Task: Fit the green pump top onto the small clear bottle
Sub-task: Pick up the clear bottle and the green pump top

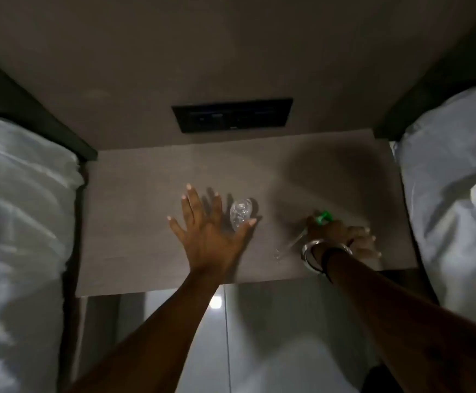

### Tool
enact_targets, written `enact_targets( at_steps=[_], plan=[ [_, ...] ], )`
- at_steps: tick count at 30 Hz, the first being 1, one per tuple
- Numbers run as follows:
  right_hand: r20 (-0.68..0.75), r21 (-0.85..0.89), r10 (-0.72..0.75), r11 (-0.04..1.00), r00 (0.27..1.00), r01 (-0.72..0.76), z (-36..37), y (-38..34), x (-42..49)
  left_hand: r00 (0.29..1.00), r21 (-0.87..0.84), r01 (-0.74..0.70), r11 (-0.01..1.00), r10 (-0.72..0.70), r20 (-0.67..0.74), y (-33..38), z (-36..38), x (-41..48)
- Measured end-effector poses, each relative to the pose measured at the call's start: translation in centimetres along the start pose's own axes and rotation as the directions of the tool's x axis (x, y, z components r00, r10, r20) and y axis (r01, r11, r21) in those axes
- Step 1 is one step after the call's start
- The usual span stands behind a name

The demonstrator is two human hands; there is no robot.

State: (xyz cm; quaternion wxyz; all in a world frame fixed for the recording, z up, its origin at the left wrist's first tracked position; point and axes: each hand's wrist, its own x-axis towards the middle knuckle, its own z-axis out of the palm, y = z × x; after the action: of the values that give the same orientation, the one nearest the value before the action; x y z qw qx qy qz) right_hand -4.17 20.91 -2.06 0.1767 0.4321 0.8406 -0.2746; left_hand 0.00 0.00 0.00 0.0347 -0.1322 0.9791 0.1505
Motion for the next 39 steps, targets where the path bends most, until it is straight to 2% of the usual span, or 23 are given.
enact_targets(
  at_steps=[3,6,10,13,19,25,28,31,34,36,39],
  plan=[
    [-0.054,-0.217,-0.045,0.976,0.997,0.033,1.1,-1.0,2.2,0.997,-0.065,0.007,0.998,-0.012,-0.074,1.3,1.7,1.5],
    [-0.077,-0.335,-0.049,0.942,0.996,0.020,1.7,-1.7,3.1,0.991,-0.176,0.009,0.984,-0.033,-0.133,1.4,3.0,1.8],
    [-0.022,-0.316,0.004,0.949,1.000,-0.011,1.4,-2.5,3.0,0.989,-0.281,0.046,0.959,-0.084,-0.126,1.3,3.7,2.0],
    [0.029,-0.313,0.003,0.950,1.000,0.007,1.4,-2.8,2.6,0.989,-0.289,0.062,0.955,-0.097,-0.109,1.5,3.6,1.9],
    [0.018,-0.352,0.038,0.936,0.999,-0.029,1.6,-2.7,1.6,0.988,-0.303,0.094,0.948,-0.127,-0.090,1.5,3.8,1.5],
    [0.008,-0.197,0.064,0.978,0.998,-0.061,1.3,-2.8,1.2,0.985,-0.335,0.067,0.940,-0.117,-0.131,0.9,3.9,0.6],
    [0.077,0.017,0.010,1.000,0.997,-0.012,0.3,-5.1,0.2,0.986,-0.359,0.052,0.932,-0.104,-0.127,0.8,3.6,0.5],
    [0.118,0.376,-0.150,0.922,0.982,0.096,-2.6,-8.3,-0.9,0.990,-0.452,0.038,0.891,-0.096,-0.107,0.9,3.2,0.5],
    [0.034,0.534,-0.322,0.806,0.946,0.255,-6.0,-10.6,-2.1,0.991,-0.534,0.058,0.843,-0.114,-0.072,1.1,2.7,0.5],
    [-0.022,0.555,-0.443,0.740,0.896,0.380,-7.0,-11.3,-3.3,0.993,-0.550,0.048,0.834,-0.099,-0.063,1.1,2.6,0.4],
    [-0.067,0.468,-0.590,0.694,0.805,0.547,-6.1,-11.2,-5.4,0.996,-0.557,0.033,0.830,-0.074,-0.050,0.9,2.7,0.4]
  ],
)
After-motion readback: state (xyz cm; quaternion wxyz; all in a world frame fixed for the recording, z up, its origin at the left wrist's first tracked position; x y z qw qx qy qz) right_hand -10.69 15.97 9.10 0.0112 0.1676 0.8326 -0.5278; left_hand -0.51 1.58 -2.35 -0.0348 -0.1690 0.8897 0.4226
